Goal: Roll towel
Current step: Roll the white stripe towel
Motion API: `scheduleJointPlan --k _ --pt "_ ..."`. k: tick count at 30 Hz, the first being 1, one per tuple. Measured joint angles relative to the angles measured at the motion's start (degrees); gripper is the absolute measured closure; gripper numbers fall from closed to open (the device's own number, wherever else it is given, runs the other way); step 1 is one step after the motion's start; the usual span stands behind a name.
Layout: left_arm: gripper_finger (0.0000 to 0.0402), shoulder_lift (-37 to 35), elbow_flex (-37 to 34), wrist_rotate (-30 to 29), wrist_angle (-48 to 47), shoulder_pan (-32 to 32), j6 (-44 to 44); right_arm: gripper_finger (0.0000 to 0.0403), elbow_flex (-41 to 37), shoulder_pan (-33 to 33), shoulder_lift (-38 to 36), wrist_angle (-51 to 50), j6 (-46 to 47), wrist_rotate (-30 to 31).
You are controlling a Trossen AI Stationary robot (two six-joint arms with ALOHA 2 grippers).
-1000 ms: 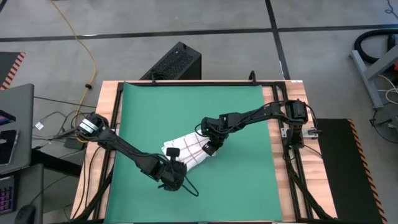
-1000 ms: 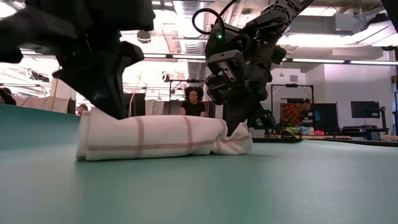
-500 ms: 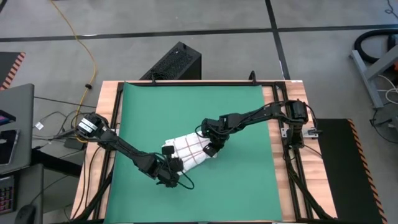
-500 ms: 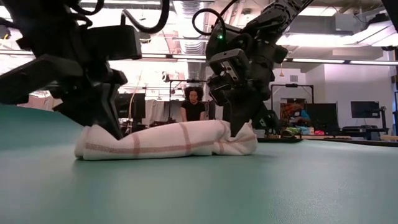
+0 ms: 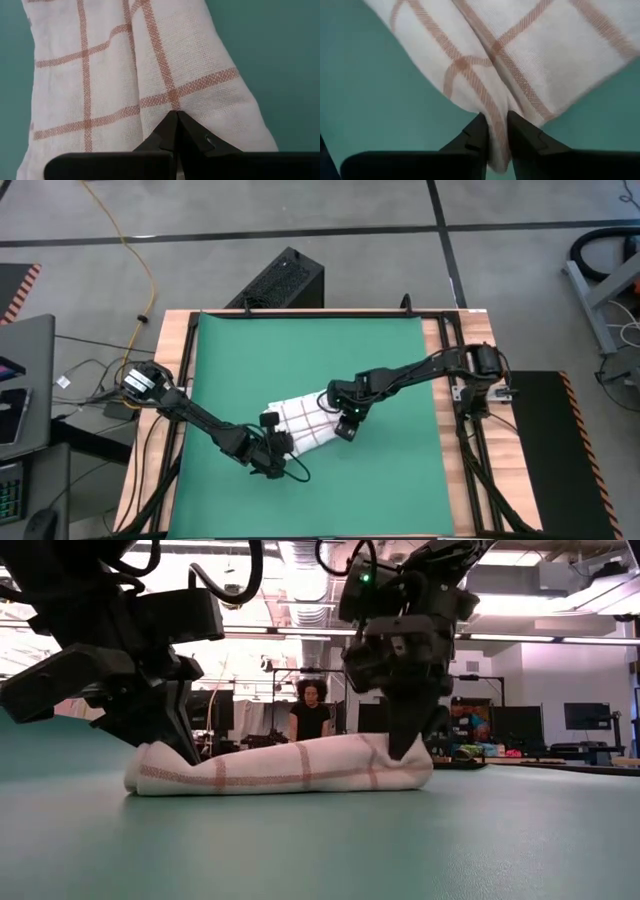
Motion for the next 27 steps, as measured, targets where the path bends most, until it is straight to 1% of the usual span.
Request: scheduleJointPlan --k 3,8,10,15,17,19,22,24,27 --pt "0.0401 0.02 -0.02 0.15 -0.04 0.0 0.09 0.0316 0.0 -0.29 -1.89 -1.85 -4.15 1.5" --pt "0.0401 0.09 -0.13 0.44 -0.28 -0.04 0.11 0.0314 -0.19 -1.02 -4.43 -10.02 -12.88 2.3" --pt "0.0401 0.11 -0.13 0.48 -0.3 -0.04 0.22 0.0314 -0.22 -0.82 -6.42 -9.33 -18.3 2.09" --pt "0.0401 0.11 -0.15 1.43 -0.28 -0.02 2.77 0.0314 -0.04 3.87 -12.58 -6.2 -34.95 2.78" --pt "0.0401 0.13 -0.15 1.51 -0.28 -0.02 2.95 0.0314 -0.06 6.32 -13.37 -6.22 -41.85 4.18" --pt "0.0401 0.13 -0.15 1.65 -0.25 0.0 2.97 0.031 -0.07 8.8 -13.41 -4.88 -48.5 6.84" --pt "0.0401 0.13 -0.15 1.99 -0.25 0.11 2.97 0.0287 -0.07 11.03 -11.71 -1.34 -54.94 7.5" --pt "0.0401 0.15 -0.15 2.03 -0.18 0.11 3.02 0.0258 -0.07 11.66 -9.86 0.64 -55.36 8.71" --pt "0.0401 0.15 -0.15 2.19 -0.1 0.11 3.6 0.0202 -0.07 12.03 -7.75 2.06 -54.66 12.35"
